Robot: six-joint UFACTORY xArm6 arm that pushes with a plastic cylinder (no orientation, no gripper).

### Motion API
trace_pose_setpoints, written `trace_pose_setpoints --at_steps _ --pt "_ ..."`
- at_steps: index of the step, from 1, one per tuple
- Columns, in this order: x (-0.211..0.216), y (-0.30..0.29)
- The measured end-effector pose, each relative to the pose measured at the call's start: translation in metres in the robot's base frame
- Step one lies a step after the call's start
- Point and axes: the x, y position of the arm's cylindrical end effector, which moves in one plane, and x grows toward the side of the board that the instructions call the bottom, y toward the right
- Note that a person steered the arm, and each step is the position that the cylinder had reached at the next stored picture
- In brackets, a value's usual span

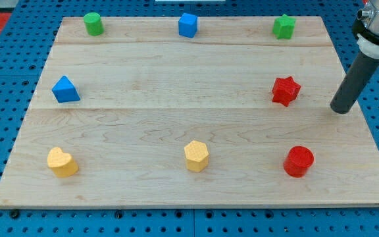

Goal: Push the red circle to the bottom left of the yellow hexagon

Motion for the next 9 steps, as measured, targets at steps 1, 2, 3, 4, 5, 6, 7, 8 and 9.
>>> trace_pose_setpoints --at_steps 1,2,3,4,5,6,7,8,9 --pt "0.000 0.000" --pt "0.001 0.008" --pt "0.001 0.008" --pt "-0.001 -0.001" --pt "-0.004 -0.001" --pt "0.019 -0.027" --pt "0.088 -0.090" --pt "0.130 -0.113" --pt "0.134 -0.083"
